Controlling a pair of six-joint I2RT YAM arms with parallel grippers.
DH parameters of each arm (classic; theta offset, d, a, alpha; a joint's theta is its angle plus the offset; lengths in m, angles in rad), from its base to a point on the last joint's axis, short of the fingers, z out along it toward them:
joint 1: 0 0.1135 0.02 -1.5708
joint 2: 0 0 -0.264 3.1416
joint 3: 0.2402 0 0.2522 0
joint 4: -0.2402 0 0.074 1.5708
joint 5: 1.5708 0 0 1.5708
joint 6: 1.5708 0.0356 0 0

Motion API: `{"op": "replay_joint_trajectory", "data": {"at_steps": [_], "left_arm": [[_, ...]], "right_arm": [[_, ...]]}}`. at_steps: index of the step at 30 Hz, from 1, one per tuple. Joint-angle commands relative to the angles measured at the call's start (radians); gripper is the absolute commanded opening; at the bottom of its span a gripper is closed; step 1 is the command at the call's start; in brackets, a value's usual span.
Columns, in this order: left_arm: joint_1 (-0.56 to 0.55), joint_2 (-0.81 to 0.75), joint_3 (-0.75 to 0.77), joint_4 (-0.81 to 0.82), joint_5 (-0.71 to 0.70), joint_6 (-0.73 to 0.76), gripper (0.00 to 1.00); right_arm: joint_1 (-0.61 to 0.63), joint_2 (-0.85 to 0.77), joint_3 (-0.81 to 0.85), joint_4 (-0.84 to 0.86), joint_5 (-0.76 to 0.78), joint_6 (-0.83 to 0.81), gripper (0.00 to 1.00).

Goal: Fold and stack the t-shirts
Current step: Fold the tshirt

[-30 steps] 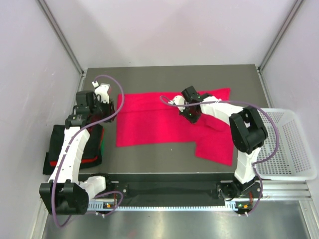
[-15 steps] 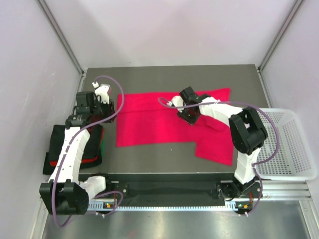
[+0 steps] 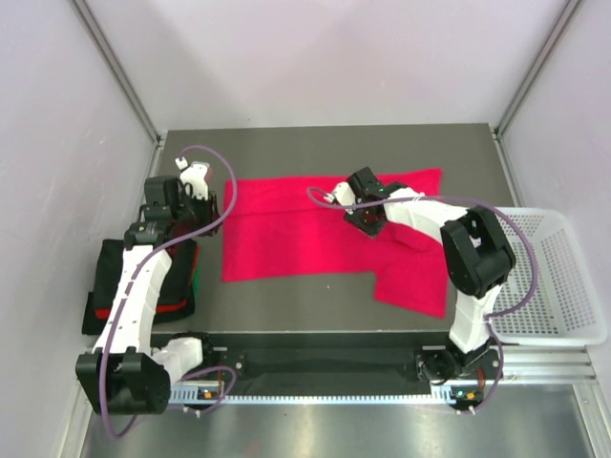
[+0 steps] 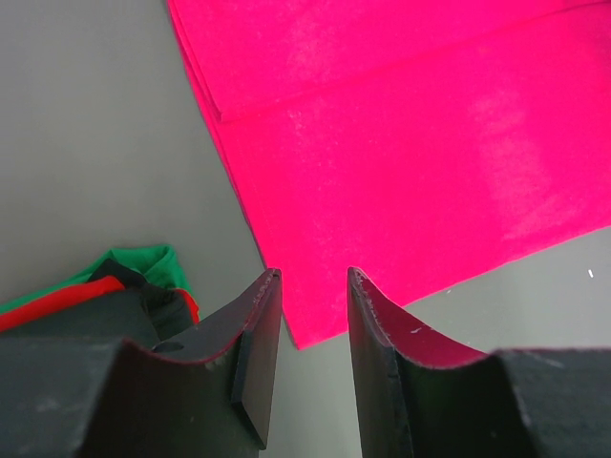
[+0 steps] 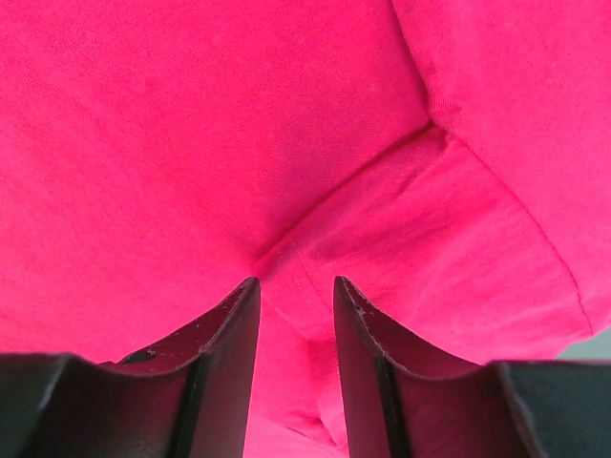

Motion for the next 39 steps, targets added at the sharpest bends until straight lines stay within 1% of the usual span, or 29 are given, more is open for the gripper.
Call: {"op": "replay_joint_trajectory", "data": {"at_steps": [1, 10, 19, 21, 22, 23, 25, 32, 39], "left_arm": [[0.01, -0.031, -0.012, 0.059, 0.015, 0.011, 0.39], [0.012, -0.025, -0.014, 0.063, 0.022, 0.01, 0.39], [0.013, -0.033, -0.019, 0.063, 0.021, 0.01, 0.39], [0.013, -0.031, -0.019, 0.065, 0.022, 0.011, 0.39], [0.013, -0.034, -0.019, 0.065, 0.021, 0.01, 0.39], [0.013, -0.031, -0.019, 0.065, 0.024, 0.01, 0.39], [0.015, -0.031, -0.019, 0.063, 0.024, 0.011, 0.39], [0.015, -0.031, -0.022, 0.068, 0.029, 0.01, 0.39], [0.018, -0.034, -0.025, 0.068, 0.033, 0.008, 0.39]], "right_arm": [[-0.01, 0.004, 0.022, 0.009, -0.022, 0.01, 0.37], [-0.012, 0.01, 0.018, -0.001, -0.065, 0.013, 0.37], [-0.026, 0.064, 0.042, -0.003, -0.045, 0.015, 0.36], [-0.03, 0.07, 0.042, -0.004, -0.045, 0.015, 0.32], [-0.03, 0.07, 0.041, -0.006, -0.044, 0.015, 0.28], [-0.03, 0.068, 0.041, -0.006, -0.042, 0.015, 0.2], [-0.03, 0.056, 0.041, -0.004, -0.041, 0.016, 0.17], [-0.019, -0.005, 0.049, -0.017, -0.027, 0.019, 0.17], [0.026, -0.042, 0.049, -0.027, -0.011, 0.016, 0.15]]}}
